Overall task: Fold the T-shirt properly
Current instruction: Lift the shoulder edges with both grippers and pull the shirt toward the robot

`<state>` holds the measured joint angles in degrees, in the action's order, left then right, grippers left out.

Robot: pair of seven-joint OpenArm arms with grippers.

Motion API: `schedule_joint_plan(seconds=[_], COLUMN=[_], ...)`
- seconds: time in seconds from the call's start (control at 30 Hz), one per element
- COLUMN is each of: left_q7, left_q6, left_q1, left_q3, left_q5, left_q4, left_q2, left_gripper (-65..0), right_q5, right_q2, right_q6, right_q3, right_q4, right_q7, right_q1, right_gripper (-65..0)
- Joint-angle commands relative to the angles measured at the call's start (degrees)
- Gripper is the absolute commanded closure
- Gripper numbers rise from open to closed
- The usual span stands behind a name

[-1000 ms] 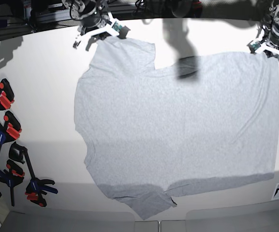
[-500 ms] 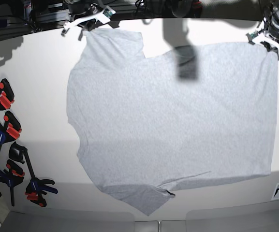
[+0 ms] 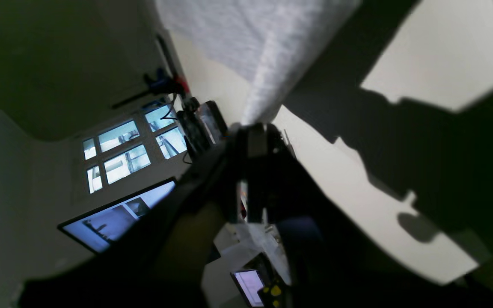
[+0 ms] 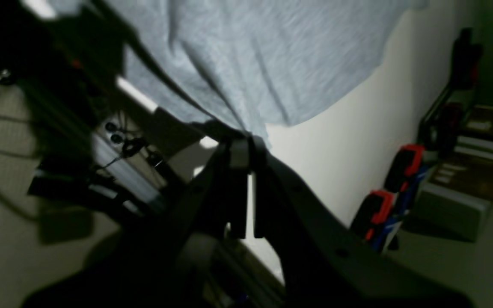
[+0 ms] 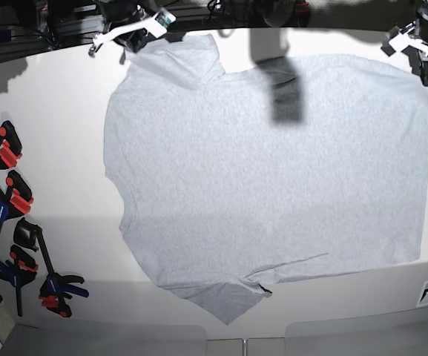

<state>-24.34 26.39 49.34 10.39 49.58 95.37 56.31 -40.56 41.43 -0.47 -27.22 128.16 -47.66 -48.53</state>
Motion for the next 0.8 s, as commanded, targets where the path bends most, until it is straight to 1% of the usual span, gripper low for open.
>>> schedule_joint_plan(seconds=[0.0, 0.17, 0.23, 0.37, 0.43, 0.57, 0.67, 0.77], left_q7=[-0.48, 0.37, 0.42, 0.92, 3.28, 7.87, 8.13, 8.28], left_q6=[1.7, 1.7, 1.7, 1.68, 1.68, 1.66, 1.68, 1.66], left_q1=[0.09, -1.95, -3.39, -7.17, -8.81, -11.41, -13.88, -17.09], left_q3=[-0.5, -0.5, -0.5, -0.5, -0.5, -0.5, -0.5, -0.5], left_q5=[0.24, -0.7, -3.69, -12.48, -16.26, -20.31, -23.15, -28.81], left_q4=[0.5, 0.46, 0.46, 0.46, 0.46, 0.46, 0.46, 0.46], left_q2=[1.01, 1.01, 0.98, 0.7, 0.61, 0.66, 0.48, -0.59], left_gripper=[0.0, 0.0, 0.0, 0.0, 0.0, 0.0, 0.0, 0.0], right_q5=[-1.07, -0.76, 1.95, 11.04, 14.03, 16.55, 19.08, 21.33], right_q2=[0.44, 0.44, 0.46, 0.46, 0.42, 0.31, 0.31, 0.31], right_q6=[-1.29, -1.38, -1.36, -1.25, -1.22, -0.76, -0.66, 0.24], right_q3=[0.17, 0.15, 0.15, 0.15, 0.15, 0.15, 0.15, 0.15], right_q4=[1.11, 1.09, 1.09, 0.92, 0.72, 0.72, 0.7, 0.66], right_q7=[0.5, 0.68, 0.9, 2.12, 2.73, 2.73, 2.69, 3.04], right_q1=[0.57, 6.49, 9.64, 15.82, 18.64, 23.87, 27.54, 30.75], right_gripper=[0.0, 0.0, 0.0, 0.0, 0.0, 0.0, 0.0, 0.0])
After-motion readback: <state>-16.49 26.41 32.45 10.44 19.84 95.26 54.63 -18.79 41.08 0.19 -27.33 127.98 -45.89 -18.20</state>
